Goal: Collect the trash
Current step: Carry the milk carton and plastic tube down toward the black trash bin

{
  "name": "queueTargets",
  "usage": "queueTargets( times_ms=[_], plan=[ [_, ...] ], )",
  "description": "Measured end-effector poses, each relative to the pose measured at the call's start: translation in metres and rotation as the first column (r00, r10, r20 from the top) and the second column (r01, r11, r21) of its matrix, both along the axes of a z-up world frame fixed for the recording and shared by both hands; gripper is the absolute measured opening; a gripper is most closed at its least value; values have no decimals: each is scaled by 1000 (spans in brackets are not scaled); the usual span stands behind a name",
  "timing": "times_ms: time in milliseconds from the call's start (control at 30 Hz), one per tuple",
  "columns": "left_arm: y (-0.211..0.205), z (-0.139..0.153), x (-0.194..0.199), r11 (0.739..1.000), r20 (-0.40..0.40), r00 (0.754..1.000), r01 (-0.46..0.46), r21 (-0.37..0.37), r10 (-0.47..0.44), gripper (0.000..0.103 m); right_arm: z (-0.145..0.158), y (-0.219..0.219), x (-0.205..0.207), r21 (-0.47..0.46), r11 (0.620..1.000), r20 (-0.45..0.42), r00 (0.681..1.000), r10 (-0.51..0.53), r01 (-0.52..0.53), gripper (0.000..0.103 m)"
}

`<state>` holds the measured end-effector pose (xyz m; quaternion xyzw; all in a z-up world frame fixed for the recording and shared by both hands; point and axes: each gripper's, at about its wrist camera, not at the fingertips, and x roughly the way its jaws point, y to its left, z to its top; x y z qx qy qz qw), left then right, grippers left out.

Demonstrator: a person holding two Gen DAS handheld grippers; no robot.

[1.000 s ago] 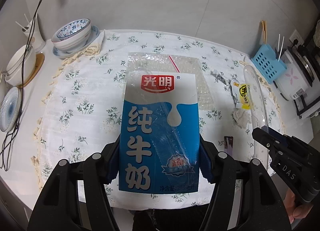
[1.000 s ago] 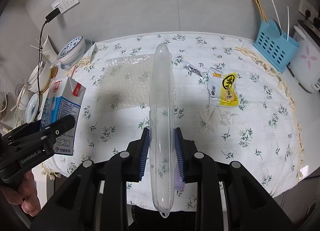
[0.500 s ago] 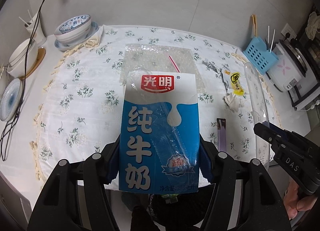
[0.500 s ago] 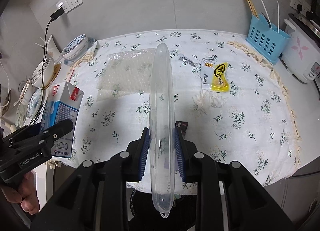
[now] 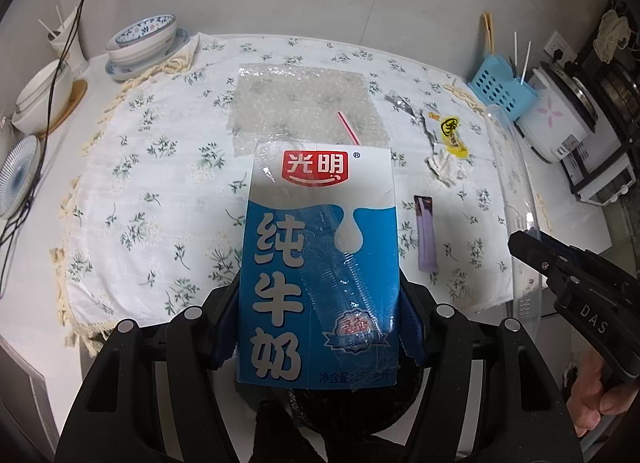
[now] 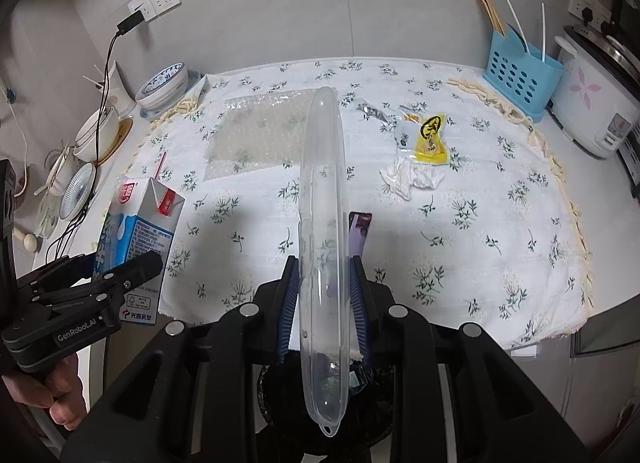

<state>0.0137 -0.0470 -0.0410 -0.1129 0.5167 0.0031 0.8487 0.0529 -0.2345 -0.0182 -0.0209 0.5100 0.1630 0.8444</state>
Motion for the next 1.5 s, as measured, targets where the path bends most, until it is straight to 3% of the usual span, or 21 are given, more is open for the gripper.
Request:
queueTargets(
  times_ms=[1100, 1500],
  plan=[
    [-35, -40, -88, 999, -48, 998, 40, -25, -42, 62, -36, -42, -91, 4, 999, -57, 998, 42, -41, 24],
    [-44, -81, -114, 997, -98, 993, 59, -54, -64, 62, -79, -56, -124, 2, 998, -156, 986, 59, -60, 24]
  ],
)
